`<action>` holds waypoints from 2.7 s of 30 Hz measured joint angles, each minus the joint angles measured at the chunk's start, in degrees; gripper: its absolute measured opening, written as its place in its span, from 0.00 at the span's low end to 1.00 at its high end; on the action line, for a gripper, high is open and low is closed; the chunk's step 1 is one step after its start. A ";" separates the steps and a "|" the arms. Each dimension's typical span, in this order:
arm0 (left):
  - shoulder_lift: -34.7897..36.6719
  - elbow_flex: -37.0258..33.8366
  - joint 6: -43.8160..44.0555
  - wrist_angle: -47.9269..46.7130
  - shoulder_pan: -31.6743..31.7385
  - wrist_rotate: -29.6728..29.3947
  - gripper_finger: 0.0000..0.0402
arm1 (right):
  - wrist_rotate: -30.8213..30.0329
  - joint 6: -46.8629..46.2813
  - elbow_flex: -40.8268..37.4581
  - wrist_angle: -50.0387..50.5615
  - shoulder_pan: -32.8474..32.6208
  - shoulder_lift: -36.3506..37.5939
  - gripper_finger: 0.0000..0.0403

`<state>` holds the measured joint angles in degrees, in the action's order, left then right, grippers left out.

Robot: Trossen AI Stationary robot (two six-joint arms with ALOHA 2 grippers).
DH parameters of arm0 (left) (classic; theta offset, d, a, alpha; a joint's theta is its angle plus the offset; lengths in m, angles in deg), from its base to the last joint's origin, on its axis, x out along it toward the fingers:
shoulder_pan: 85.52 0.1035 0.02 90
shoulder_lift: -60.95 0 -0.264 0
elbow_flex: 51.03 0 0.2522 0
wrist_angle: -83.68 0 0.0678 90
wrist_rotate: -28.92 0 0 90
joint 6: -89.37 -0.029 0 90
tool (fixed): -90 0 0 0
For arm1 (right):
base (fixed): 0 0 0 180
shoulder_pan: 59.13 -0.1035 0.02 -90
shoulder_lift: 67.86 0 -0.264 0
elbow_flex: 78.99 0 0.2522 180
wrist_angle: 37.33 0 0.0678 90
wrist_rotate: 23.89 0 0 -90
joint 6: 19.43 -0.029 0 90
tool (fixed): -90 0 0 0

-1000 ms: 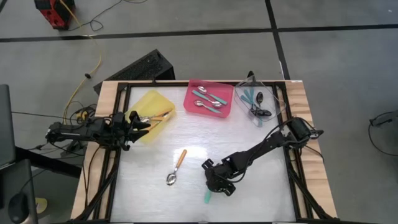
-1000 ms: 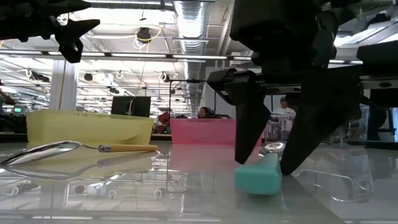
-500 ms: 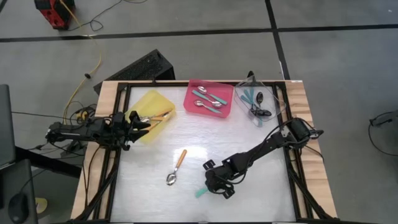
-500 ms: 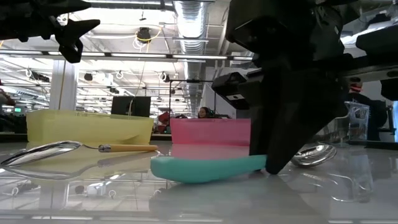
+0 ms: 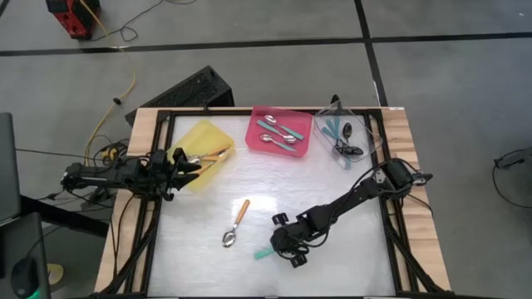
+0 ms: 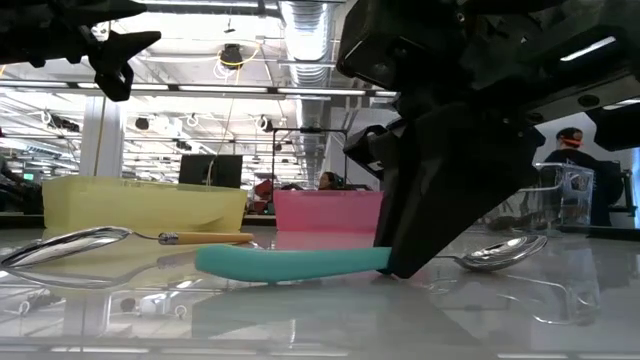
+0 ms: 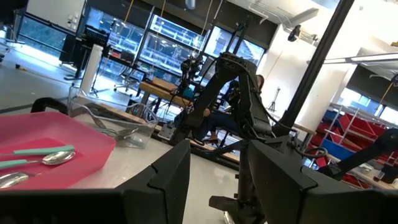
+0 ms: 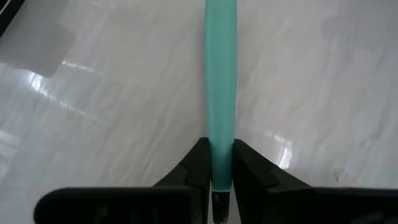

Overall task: Sort silverware by color (type)
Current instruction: Put the green spoon into the red bin

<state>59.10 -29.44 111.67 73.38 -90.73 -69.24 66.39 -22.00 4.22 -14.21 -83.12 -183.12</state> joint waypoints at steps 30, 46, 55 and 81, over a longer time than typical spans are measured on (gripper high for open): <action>0.00 0.00 0.68 0.22 0.01 -0.59 0.37 | -0.54 1.48 -0.07 3.70 2.11 5.16 0.17; -0.01 0.02 0.50 0.16 0.01 -1.73 0.37 | -1.93 3.98 0.02 8.00 5.50 7.43 0.17; 0.00 0.02 0.74 -0.03 0.02 -1.70 0.37 | -2.98 4.25 0.04 7.60 9.42 7.43 0.17; 0.00 0.02 0.66 -0.09 0.02 -1.70 0.37 | -10.67 7.77 0.13 5.34 19.94 8.04 0.19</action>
<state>59.10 -29.42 112.33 73.29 -90.71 -70.95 55.71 -14.23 4.35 -8.88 -63.18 -175.08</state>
